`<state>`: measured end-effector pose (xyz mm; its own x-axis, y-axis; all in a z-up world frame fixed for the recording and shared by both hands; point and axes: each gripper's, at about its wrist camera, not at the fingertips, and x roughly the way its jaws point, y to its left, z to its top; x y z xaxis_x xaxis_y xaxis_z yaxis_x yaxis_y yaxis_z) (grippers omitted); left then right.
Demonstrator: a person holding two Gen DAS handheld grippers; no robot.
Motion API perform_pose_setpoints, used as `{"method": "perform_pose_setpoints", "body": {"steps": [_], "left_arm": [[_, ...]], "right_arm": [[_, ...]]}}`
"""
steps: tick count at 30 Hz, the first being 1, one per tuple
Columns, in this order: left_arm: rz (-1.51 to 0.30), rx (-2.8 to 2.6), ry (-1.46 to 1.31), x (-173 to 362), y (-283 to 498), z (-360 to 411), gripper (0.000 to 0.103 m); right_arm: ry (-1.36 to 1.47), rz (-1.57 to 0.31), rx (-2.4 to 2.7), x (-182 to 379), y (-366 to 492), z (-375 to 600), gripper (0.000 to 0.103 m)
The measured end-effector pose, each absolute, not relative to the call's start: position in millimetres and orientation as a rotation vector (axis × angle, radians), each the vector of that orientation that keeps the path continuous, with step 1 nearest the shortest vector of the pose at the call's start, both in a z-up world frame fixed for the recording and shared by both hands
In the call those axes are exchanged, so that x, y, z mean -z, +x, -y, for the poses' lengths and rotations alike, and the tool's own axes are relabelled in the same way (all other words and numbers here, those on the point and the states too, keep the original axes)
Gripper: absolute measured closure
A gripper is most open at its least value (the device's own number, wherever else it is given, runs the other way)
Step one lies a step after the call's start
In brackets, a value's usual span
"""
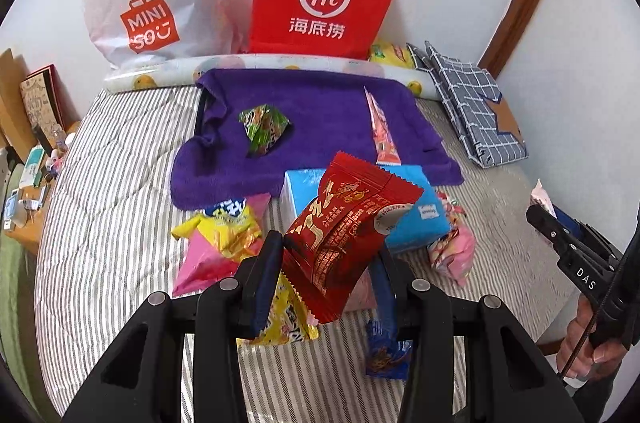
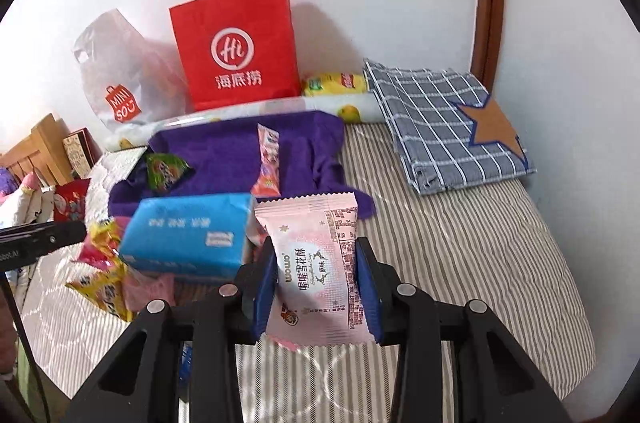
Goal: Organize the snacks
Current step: 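Carry the red packet and pink pastry packet toward the purple towel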
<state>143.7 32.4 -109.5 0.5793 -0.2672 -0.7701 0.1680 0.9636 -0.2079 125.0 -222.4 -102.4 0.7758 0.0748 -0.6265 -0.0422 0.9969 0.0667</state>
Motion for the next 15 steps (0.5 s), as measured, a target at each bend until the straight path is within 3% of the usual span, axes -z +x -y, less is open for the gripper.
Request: {"method": "perform_pose_setpoints", "body": {"steps": [15], "left_arm": [[-0.914,0.249,-0.139,106,167,-38,0.06]], "right_arm": [[0.04,-0.657,-0.09,88,151,205,0.068]]}}
